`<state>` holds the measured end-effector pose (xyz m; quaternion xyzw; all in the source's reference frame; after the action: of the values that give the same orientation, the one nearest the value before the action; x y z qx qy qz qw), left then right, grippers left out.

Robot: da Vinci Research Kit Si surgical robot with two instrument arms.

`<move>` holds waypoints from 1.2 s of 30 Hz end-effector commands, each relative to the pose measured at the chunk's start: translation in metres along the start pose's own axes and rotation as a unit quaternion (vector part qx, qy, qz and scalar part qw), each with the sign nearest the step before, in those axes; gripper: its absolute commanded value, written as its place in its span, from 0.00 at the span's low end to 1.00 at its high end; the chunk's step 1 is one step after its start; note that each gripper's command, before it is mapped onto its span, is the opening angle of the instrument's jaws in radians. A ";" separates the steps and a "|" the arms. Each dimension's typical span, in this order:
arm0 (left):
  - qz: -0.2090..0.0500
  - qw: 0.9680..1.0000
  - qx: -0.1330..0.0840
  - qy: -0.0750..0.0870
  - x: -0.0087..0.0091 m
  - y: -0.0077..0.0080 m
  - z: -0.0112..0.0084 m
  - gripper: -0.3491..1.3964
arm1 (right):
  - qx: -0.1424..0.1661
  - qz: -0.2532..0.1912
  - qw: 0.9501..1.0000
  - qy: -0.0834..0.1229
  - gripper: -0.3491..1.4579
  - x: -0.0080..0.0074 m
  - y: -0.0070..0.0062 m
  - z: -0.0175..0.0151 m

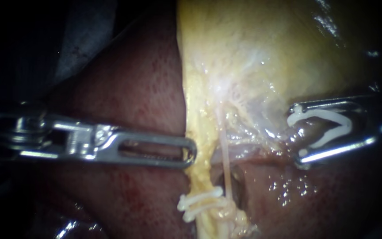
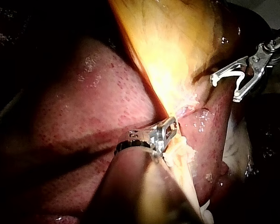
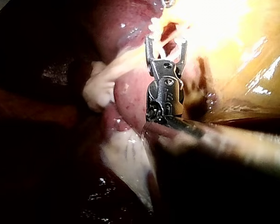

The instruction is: Clipping third clip left tube

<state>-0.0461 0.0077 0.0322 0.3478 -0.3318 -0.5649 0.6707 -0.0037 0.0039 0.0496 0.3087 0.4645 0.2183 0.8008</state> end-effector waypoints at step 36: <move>-0.003 1.000 0.000 -0.005 0.0004 -0.0009 -0.0018 0.00 | 0.045 0.002 0.999 -0.022 0.51 -0.0055 -0.0023 0.0126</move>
<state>-0.0450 0.0074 0.0305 0.3463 -0.3344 -0.5686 0.6671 0.0051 -0.0050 0.0562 0.3498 0.4553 0.1914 0.7961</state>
